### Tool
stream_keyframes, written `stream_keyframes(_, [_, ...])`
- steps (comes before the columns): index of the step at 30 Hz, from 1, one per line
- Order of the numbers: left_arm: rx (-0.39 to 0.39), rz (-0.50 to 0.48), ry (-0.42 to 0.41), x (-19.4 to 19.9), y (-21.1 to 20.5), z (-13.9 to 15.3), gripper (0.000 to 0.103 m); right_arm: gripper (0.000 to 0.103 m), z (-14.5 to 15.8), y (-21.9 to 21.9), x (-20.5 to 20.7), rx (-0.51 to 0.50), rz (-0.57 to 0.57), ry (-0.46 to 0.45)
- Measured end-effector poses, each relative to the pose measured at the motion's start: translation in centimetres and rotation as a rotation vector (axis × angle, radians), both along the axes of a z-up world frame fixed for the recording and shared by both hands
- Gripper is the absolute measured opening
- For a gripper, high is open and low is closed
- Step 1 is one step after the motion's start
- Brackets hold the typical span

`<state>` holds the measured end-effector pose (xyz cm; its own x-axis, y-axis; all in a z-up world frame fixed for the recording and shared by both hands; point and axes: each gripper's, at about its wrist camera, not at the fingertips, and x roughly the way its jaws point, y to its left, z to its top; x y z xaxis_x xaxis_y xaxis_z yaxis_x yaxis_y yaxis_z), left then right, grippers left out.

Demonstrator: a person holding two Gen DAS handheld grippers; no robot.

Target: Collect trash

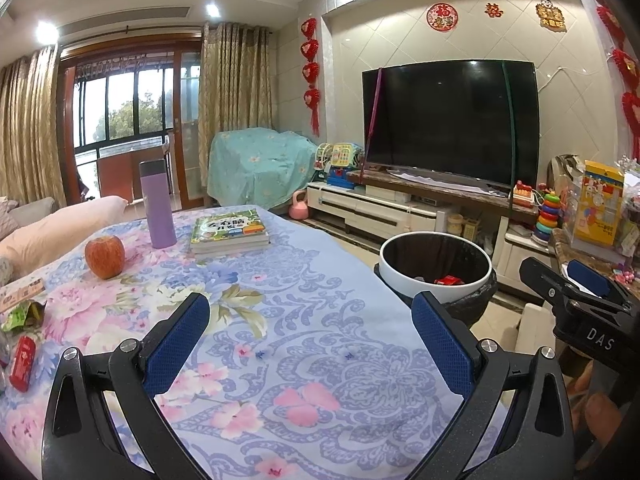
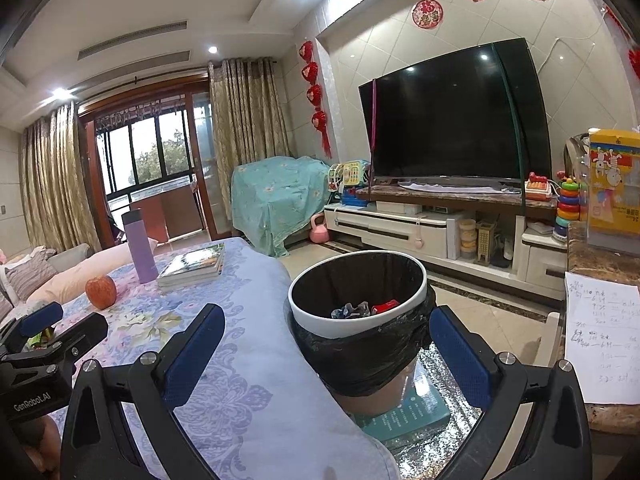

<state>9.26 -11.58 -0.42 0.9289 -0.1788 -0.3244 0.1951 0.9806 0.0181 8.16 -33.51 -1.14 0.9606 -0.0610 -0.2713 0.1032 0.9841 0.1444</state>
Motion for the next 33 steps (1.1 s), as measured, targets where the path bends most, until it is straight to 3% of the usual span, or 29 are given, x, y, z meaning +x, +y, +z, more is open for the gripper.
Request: stream_keyframes(33, [0.003,-0.008,-0.004,-0.09,-0.22,0.00,0.103,0.103,0.23,0.16,0.02,-0.001,0.011,0.001])
